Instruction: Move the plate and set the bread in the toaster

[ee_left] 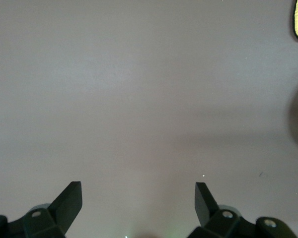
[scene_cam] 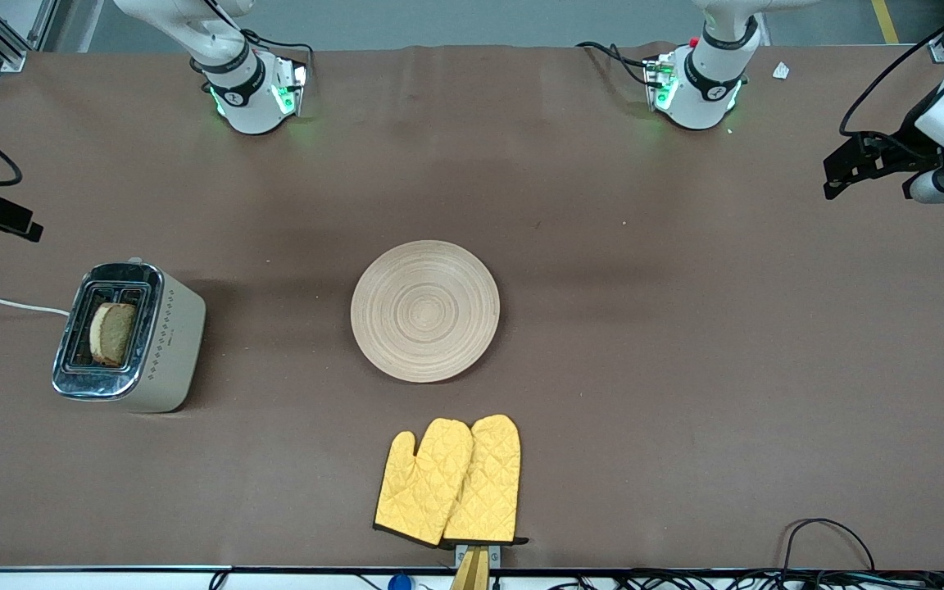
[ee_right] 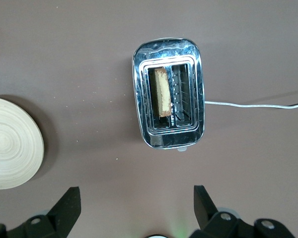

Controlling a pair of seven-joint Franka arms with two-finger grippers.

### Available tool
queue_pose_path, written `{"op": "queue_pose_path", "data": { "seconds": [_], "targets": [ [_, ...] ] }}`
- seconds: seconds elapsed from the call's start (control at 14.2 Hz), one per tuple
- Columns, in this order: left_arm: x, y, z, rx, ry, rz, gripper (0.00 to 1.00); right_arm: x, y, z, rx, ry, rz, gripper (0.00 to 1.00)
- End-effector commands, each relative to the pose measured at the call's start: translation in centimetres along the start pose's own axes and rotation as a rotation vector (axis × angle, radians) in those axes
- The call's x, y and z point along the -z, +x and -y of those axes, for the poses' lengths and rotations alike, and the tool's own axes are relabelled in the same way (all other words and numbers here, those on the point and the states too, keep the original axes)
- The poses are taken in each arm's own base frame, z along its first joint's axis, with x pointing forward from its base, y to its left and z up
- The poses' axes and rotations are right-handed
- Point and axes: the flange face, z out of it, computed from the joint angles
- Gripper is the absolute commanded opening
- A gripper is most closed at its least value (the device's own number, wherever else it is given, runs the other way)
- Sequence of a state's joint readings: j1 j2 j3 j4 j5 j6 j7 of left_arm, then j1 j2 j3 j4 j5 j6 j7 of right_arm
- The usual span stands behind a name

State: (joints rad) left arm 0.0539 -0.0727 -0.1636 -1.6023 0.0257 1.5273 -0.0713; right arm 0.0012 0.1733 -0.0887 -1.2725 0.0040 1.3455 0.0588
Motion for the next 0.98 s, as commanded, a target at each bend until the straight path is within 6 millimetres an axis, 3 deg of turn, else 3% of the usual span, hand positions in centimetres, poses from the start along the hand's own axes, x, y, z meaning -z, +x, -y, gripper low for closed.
{"op": "queue_pose_path", "data": {
  "seconds": [0.0, 0.35, 0.91],
  "targets": [
    [0.5, 0.3, 0.5, -0.003, 0.018, -0.002, 1.00, 0.2, -1.8, 0.1, 0.030, 0.035, -0.017, 1.00],
    [0.6, 0.2, 0.5, -0.003, 0.020, -0.005, 1.00, -0.3, -5.3, -0.3, 0.035, 0.038, -0.053, 1.00],
    [0.7, 0.5, 0.4, -0.005, 0.017, -0.008, 1.00, 0.7, -5.6, -0.5, 0.074, 0.031, -0.069, 1.00]
  ]
}}
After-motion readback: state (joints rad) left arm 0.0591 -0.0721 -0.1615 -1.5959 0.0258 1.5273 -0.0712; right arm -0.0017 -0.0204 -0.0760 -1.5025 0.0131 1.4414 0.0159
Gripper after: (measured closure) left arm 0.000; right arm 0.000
